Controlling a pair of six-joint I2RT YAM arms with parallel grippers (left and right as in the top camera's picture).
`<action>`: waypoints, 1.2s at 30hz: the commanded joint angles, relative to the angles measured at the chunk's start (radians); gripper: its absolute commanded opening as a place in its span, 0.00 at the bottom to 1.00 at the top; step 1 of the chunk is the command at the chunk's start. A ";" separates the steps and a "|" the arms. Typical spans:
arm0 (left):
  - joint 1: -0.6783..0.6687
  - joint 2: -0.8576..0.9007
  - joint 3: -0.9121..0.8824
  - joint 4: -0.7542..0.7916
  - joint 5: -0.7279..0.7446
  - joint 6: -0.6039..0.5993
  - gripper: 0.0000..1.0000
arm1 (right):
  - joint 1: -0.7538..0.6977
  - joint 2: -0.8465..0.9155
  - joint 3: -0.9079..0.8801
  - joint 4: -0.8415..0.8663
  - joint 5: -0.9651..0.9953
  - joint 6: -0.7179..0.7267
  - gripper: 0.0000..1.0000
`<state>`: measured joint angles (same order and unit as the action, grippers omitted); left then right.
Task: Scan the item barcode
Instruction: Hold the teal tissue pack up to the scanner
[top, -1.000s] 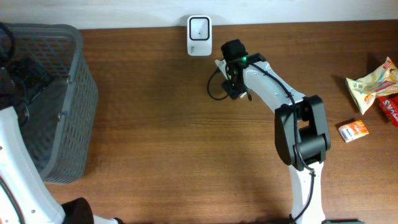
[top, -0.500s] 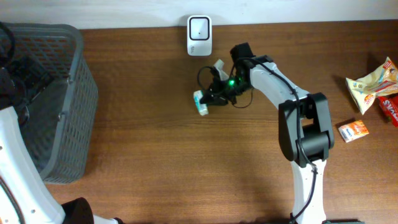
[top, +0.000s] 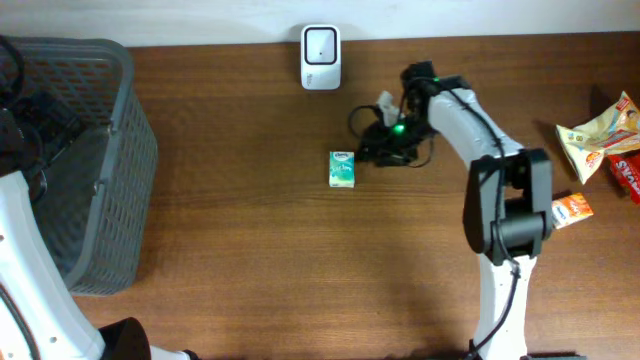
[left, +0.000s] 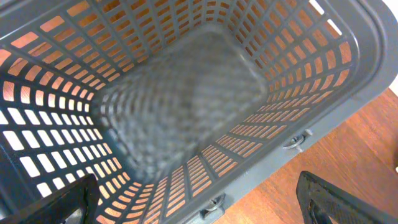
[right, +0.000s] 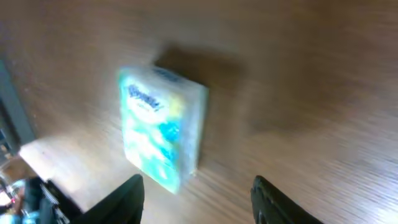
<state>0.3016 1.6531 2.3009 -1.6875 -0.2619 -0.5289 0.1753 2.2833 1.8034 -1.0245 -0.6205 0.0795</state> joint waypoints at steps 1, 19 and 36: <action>0.005 -0.002 0.003 0.000 -0.004 -0.009 0.99 | 0.041 -0.004 0.001 0.054 -0.016 -0.018 0.55; 0.005 -0.002 0.003 0.000 -0.005 -0.009 0.99 | 0.009 0.001 -0.064 0.180 -0.862 -0.158 0.04; 0.005 -0.002 0.003 0.000 -0.005 -0.009 0.99 | 0.211 0.065 0.242 0.874 0.938 -0.607 0.04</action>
<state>0.3016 1.6531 2.3009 -1.6882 -0.2623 -0.5289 0.3801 2.3054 2.0361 -0.1844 0.2657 -0.3313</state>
